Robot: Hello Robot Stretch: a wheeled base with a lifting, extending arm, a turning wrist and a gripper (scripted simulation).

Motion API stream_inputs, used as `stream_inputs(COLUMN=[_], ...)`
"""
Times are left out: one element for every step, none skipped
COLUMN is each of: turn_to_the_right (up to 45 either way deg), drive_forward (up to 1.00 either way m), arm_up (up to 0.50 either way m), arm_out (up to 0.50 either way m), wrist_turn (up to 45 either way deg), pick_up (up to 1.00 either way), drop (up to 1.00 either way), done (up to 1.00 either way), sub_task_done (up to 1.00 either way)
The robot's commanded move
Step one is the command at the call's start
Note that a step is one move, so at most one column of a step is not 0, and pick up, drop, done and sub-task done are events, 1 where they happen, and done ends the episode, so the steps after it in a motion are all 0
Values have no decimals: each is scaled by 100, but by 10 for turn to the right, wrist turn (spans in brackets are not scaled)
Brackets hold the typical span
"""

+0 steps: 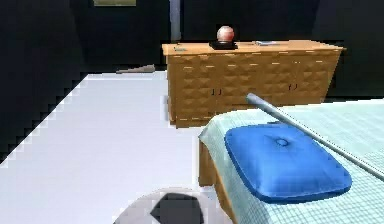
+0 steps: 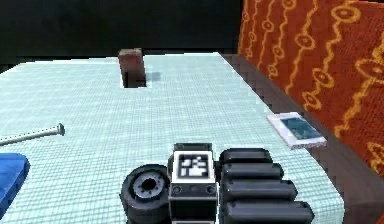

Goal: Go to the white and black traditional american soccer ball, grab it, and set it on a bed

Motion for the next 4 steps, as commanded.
stream_inputs(turn_to_the_right=[-300, 360, 30, 0], drive_forward=[0, 0, 0, 0], arm_up=[0, 0, 0, 0], arm_out=[0, 0, 0, 48], wrist_turn=[0, 0, 0, 0], pick_up=[0, 0, 0, 0], drop=[0, 0, 0, 0], done=[0, 0, 0, 0], sub_task_done=[0, 0, 0, 0])
